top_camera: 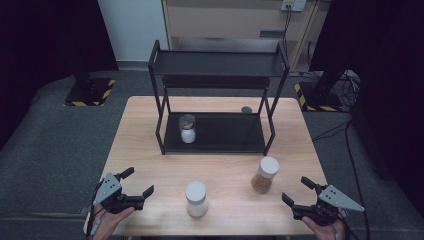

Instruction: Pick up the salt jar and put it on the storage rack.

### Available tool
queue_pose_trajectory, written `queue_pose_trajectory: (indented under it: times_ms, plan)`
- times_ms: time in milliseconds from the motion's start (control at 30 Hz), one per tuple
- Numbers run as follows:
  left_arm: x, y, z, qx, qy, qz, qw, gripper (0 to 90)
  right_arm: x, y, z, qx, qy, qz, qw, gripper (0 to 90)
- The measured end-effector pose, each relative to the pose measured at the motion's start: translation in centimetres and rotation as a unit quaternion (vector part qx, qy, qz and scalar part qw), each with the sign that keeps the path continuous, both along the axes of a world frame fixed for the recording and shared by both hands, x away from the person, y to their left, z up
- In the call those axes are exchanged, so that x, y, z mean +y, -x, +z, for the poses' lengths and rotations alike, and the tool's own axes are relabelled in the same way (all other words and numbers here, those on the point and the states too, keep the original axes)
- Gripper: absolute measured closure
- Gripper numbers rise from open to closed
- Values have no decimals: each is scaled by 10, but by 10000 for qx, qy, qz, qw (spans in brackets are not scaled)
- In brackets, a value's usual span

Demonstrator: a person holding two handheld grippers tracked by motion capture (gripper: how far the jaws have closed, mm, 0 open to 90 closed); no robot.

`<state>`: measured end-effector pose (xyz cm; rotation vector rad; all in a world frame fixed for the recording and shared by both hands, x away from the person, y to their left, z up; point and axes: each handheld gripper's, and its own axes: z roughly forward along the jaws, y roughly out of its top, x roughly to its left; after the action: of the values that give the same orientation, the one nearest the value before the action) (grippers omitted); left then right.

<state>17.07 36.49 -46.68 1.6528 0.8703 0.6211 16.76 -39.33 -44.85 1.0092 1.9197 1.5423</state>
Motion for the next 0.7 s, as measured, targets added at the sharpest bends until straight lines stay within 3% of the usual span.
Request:
queue_pose_trajectory:
  times_ms: [333, 700]
  plan:
    - [7, -1, -10, 76, 43, 42, 10000, 7, -1, 0, 0, -3, -5, -1, 10000, 71]
    - [17, 0, -19, -53, 253, -49, 9997, 2, -1, -1, -1, 41, -49, -23, 10000, 40]
